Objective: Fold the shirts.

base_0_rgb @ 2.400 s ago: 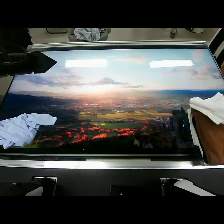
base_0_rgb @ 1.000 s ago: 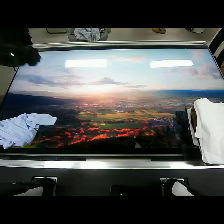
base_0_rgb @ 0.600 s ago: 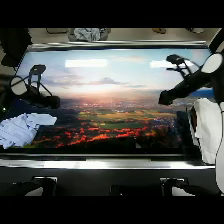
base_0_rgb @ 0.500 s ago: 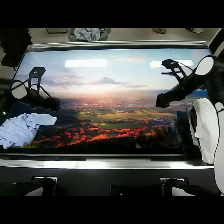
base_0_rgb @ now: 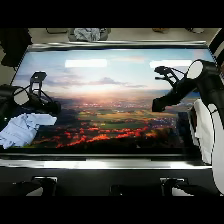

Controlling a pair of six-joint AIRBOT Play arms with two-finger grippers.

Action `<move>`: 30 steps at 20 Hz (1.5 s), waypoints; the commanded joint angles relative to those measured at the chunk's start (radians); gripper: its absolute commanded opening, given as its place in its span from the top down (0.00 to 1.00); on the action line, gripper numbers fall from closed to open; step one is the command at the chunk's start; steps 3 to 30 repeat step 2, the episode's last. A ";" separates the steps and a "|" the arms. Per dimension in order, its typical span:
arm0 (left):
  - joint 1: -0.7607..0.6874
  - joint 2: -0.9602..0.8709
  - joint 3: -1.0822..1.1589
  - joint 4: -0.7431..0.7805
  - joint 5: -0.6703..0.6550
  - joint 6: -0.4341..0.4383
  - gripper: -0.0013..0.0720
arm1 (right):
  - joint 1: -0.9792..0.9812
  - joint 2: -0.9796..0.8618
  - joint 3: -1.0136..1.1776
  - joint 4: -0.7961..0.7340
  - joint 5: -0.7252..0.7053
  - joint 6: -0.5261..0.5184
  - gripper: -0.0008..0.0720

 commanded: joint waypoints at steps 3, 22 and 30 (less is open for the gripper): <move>-0.001 0.001 -0.003 0.000 0.002 -0.001 0.25 | 0.002 0.000 -0.001 0.000 0.002 0.002 0.07; -0.001 0.001 -0.003 0.000 0.002 -0.001 0.25 | 0.002 0.000 -0.001 0.000 0.002 0.002 0.07; -0.001 0.001 -0.003 0.000 0.002 -0.001 0.25 | 0.002 0.000 -0.001 0.000 0.002 0.002 0.07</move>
